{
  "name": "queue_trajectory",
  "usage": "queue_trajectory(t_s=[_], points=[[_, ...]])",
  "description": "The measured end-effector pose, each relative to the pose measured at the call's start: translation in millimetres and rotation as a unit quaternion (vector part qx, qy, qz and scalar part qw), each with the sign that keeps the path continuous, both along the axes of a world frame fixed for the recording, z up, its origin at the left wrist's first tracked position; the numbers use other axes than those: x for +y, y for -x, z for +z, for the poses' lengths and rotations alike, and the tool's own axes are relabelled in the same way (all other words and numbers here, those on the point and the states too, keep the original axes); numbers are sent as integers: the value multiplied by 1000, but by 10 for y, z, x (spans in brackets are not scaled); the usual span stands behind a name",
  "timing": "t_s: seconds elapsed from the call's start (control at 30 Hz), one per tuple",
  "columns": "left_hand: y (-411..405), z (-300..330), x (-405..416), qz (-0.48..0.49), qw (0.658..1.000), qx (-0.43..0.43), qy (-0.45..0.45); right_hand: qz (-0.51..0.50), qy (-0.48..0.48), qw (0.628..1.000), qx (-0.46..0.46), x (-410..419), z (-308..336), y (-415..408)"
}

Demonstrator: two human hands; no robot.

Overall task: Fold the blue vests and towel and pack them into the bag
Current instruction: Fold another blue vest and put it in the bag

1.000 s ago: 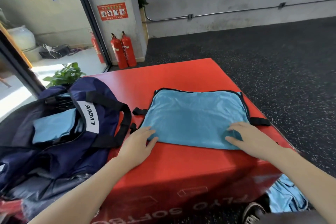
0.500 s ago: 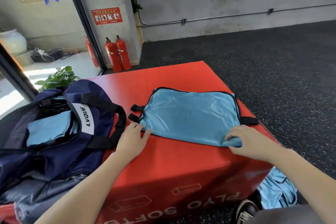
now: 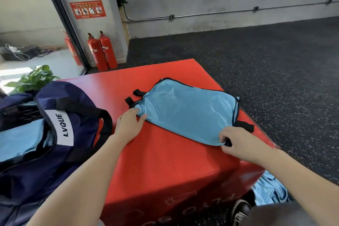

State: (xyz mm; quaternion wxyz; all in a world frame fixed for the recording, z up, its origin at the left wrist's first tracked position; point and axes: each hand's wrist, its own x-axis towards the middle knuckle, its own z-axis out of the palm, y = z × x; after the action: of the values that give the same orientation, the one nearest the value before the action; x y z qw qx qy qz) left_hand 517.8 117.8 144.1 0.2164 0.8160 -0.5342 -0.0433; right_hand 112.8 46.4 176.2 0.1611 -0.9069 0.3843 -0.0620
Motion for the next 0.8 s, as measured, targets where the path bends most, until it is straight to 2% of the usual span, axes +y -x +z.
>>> queue_trajectory(t_s=[0.17,0.47,0.6,0.73,0.8], points=[[31,106,316,-23,997,-56,56,-10,7,998,58,109,3,-211],[57,128,1335,-33,993,-108,30,35,-24,998,50,791,113,-1210],[168,185,1776,-32,996,-83,27,54,-72,996,-10,1189,141,-1672],[248,276,1993,-35,998,-36,50,89,-222,962,-136,1512,150,-1905],[271,289,2033,-51,997,-12,57,98,-238,953,-159,1555,153,-1919]])
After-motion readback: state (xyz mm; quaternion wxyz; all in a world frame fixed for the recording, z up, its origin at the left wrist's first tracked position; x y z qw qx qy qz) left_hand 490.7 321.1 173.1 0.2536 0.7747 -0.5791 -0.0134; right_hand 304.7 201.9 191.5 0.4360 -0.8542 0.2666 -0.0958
